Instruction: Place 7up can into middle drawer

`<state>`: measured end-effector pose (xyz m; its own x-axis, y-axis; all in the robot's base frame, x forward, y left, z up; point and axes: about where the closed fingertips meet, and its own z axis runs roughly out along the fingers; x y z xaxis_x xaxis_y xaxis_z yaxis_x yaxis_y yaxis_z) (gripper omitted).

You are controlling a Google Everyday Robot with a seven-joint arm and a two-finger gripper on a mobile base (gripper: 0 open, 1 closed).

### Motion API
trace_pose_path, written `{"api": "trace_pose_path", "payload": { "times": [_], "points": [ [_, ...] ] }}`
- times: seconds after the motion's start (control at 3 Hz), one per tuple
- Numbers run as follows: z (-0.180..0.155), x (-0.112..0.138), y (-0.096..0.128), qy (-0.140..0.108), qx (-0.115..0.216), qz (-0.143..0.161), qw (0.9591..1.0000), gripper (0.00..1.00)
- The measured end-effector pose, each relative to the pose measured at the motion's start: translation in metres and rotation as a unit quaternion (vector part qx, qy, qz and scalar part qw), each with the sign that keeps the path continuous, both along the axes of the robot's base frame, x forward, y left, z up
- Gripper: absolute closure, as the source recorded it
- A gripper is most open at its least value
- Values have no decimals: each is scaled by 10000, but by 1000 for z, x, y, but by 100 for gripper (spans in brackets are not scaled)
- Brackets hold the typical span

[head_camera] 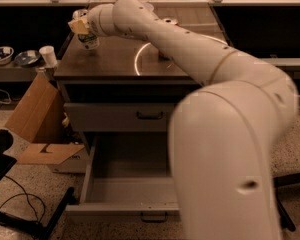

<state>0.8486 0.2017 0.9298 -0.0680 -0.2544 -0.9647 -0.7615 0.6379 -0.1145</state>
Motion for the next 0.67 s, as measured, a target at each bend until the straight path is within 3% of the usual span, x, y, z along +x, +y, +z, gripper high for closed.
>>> {"api": "trace_pose_path", "payload": {
  "times": [0.33, 0.67],
  "points": [
    [44, -60, -47, -329, 101, 26, 9994, 100],
    [55, -136, -70, -358, 94, 154, 9992, 100]
  ]
}}
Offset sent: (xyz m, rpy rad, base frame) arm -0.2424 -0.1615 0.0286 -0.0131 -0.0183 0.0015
